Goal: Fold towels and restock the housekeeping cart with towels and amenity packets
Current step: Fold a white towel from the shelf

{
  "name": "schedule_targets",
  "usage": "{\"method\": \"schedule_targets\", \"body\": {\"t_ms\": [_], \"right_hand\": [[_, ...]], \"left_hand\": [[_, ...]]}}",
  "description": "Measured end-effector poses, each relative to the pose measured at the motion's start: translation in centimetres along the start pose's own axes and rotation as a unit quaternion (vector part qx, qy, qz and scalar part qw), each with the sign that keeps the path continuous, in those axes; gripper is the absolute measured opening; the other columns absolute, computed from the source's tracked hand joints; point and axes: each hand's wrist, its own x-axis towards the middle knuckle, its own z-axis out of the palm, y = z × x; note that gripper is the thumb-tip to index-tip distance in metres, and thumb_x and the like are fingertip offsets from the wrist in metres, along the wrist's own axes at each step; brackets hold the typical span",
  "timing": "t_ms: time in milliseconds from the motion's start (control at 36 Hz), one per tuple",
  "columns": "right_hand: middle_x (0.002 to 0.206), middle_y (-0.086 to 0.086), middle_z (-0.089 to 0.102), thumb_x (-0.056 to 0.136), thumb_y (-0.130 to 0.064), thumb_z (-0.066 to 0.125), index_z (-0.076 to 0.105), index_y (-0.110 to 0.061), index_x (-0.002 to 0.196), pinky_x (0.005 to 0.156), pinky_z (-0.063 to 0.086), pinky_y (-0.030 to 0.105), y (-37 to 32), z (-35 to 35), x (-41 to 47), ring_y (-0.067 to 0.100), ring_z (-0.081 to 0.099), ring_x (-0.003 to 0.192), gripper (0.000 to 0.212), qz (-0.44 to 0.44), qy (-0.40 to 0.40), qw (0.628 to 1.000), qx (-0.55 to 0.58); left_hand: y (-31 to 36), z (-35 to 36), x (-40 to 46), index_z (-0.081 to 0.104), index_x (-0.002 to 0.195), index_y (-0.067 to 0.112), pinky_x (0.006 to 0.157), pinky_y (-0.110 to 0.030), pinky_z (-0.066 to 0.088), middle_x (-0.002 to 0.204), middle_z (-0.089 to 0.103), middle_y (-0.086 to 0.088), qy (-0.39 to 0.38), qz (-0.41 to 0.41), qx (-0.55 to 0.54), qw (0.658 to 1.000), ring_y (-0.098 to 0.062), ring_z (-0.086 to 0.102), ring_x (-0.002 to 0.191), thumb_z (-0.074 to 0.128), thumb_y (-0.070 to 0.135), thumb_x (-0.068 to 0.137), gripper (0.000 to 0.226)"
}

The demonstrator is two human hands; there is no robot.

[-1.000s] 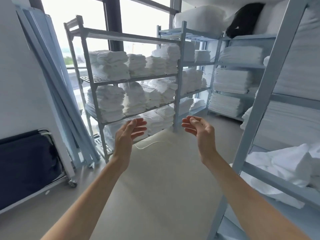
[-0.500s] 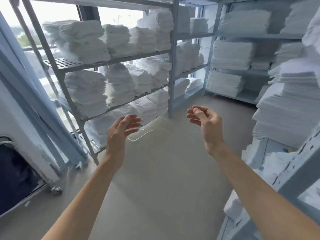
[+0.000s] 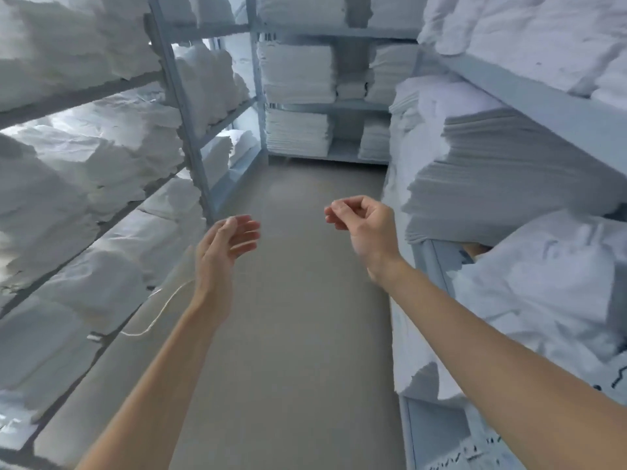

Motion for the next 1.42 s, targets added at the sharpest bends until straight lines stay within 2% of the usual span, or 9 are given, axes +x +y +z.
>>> {"method": "schedule_targets", "body": {"t_ms": [139, 333, 500, 639, 722, 861, 1056, 1194, 1417], "right_hand": [[0.08, 0.007, 0.076, 0.092, -0.012, 0.068, 0.07, 0.002, 0.087, 0.069, 0.053, 0.018, 2.4, -1.4, 3.9, 0.009, 0.07, 0.071, 0.015, 0.006, 0.085, 0.996, -0.017], [0.076, 0.0, 0.076, 0.09, -0.017, 0.07, 0.072, 0.001, 0.086, 0.08, 0.054, 0.023, 6.5, -4.5, 9.7, 0.006, 0.07, 0.073, 0.019, 0.022, 0.161, 0.986, -0.032], [0.067, -0.003, 0.074, 0.087, -0.018, 0.072, 0.069, -0.007, 0.072, 0.069, 0.052, 0.018, 8.5, -9.0, 16.0, 0.004, 0.067, 0.066, 0.019, 0.015, 0.239, 0.97, -0.031], [0.066, -0.003, 0.074, 0.085, -0.026, 0.071, 0.063, -0.013, 0.06, 0.069, 0.053, 0.028, 11.1, -13.9, 19.2, 0.005, 0.065, 0.062, 0.03, 0.042, 0.287, 0.955, -0.063], [0.061, -0.003, 0.071, 0.091, -0.023, 0.068, 0.059, -0.014, 0.056, 0.064, 0.053, 0.021, 12.4, -16.8, 19.5, 0.006, 0.065, 0.061, 0.037, 0.069, 0.343, 0.936, -0.045], [0.07, 0.002, 0.074, 0.092, -0.022, 0.064, 0.068, -0.011, 0.067, 0.072, 0.057, 0.031, 13.4, -21.4, 18.4, 0.015, 0.07, 0.069, 0.028, 0.11, 0.418, 0.901, -0.043], [0.083, 0.003, 0.077, 0.092, -0.027, 0.061, 0.073, -0.007, 0.081, 0.077, 0.056, 0.032, 15.0, -26.1, 16.2, 0.018, 0.071, 0.077, 0.026, 0.144, 0.52, 0.839, -0.07], [0.083, 0.001, 0.077, 0.092, -0.027, 0.063, 0.072, -0.009, 0.085, 0.076, 0.055, 0.031, 16.8, -28.7, 15.4, 0.016, 0.071, 0.076, 0.022, 0.168, 0.592, 0.784, -0.079], [0.084, -0.003, 0.074, 0.089, -0.023, 0.066, 0.07, -0.018, 0.084, 0.081, 0.057, 0.037, 18.3, -31.2, 15.5, 0.013, 0.07, 0.075, 0.008, 0.224, 0.662, 0.71, -0.094]], "left_hand": [[-3.6, 4.1, 4.9, 0.07, 0.099, 0.007, 0.083, -0.035, 0.053, 0.094, 0.075, -0.009, -0.081, -0.039, -0.022, 0.996, -0.025, 0.069, 0.088, 0.041, 0.011, 0.104, 0.029], [-7.7, 10.3, 12.2, 0.071, 0.096, 0.007, 0.083, -0.034, 0.055, 0.093, 0.075, -0.009, -0.166, -0.06, -0.019, 0.984, -0.026, 0.069, 0.089, 0.042, 0.013, 0.104, 0.03], [-11.5, 17.6, 18.4, 0.071, 0.098, 0.008, 0.085, -0.036, 0.053, 0.098, 0.074, -0.011, -0.249, -0.082, 0.016, 0.965, -0.026, 0.07, 0.092, 0.044, 0.015, 0.104, 0.028], [-14.6, 24.4, 22.0, 0.072, 0.098, 0.01, 0.083, -0.032, 0.055, 0.099, 0.076, -0.01, -0.334, -0.097, 0.031, 0.937, -0.024, 0.07, 0.093, 0.051, 0.029, 0.089, 0.03], [-16.9, 28.6, 22.3, 0.072, 0.1, 0.01, 0.084, -0.034, 0.055, 0.1, 0.076, -0.01, -0.384, -0.125, 0.036, 0.914, -0.024, 0.071, 0.093, 0.052, 0.03, 0.088, 0.03], [-20.6, 35.2, 20.8, 0.072, 0.101, 0.009, 0.085, -0.034, 0.055, 0.1, 0.076, -0.009, -0.471, -0.172, 0.042, 0.864, -0.024, 0.07, 0.095, 0.054, 0.027, 0.093, 0.027], [-24.6, 42.6, 18.5, 0.071, 0.097, 0.009, 0.093, -0.044, 0.053, 0.1, 0.074, -0.012, -0.573, -0.203, 0.073, 0.79, -0.025, 0.069, 0.09, 0.047, 0.016, 0.103, 0.026], [-28.2, 46.9, 18.3, 0.07, 0.103, 0.004, 0.102, -0.054, 0.049, 0.108, 0.073, -0.018, -0.634, -0.238, 0.097, 0.73, -0.039, 0.067, 0.1, 0.049, 0.018, 0.102, 0.025], [-32.2, 53.1, 18.3, 0.069, 0.11, 0.005, 0.088, -0.038, 0.053, 0.112, 0.073, -0.012, -0.699, -0.266, 0.117, 0.653, -0.025, 0.068, 0.097, 0.052, 0.025, 0.102, 0.028]]}}
